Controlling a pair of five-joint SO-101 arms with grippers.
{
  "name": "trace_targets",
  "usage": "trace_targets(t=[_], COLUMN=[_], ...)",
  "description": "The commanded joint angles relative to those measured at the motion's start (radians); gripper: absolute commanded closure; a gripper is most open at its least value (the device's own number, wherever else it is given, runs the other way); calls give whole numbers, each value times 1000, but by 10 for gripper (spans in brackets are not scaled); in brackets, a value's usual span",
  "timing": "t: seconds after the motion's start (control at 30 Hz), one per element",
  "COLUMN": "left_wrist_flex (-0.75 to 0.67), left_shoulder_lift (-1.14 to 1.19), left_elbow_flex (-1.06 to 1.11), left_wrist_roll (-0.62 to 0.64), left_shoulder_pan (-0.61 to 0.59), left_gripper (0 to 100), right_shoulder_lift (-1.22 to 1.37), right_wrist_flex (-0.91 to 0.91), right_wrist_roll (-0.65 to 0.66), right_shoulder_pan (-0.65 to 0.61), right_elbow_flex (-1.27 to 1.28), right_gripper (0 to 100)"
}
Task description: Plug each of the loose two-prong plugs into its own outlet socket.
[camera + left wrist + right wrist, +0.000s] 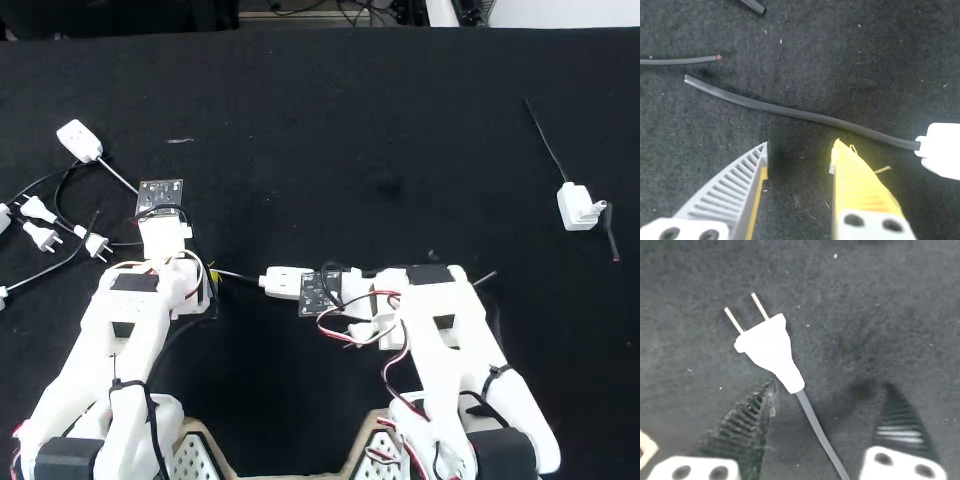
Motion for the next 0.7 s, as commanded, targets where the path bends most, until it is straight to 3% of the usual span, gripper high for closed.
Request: trace_targets(t=[0.0, 0.03, 0.2, 0.37, 0.57, 0.67], left_wrist_flex=[-15, -15, -15, -15, -15, -15], left_shoulder_lift=[-20, -20, -20, -20, -20, -21], left_elbow_flex=[-8, -8, -8, -8, -8, -8], left_wrist_roll=[2, 2, 2, 2, 2, 2], left_shoulder_pan=[2, 2, 2, 1, 1, 1], left_gripper=[796, 796, 796, 796, 796, 796], right_shoulder_lift=[5, 5, 1, -4, 5, 7], right_wrist_flex=[-15, -18, -17, 63, 224, 239], right_wrist_roll=[-14, -40, -87, -109, -413, -486], right_shoulder_pan=[-57, -69, -86, -52, -11, -25], right_elbow_flex=[8, 8, -1, -76, -262, -260], right_gripper=[956, 992, 935, 988, 987, 987])
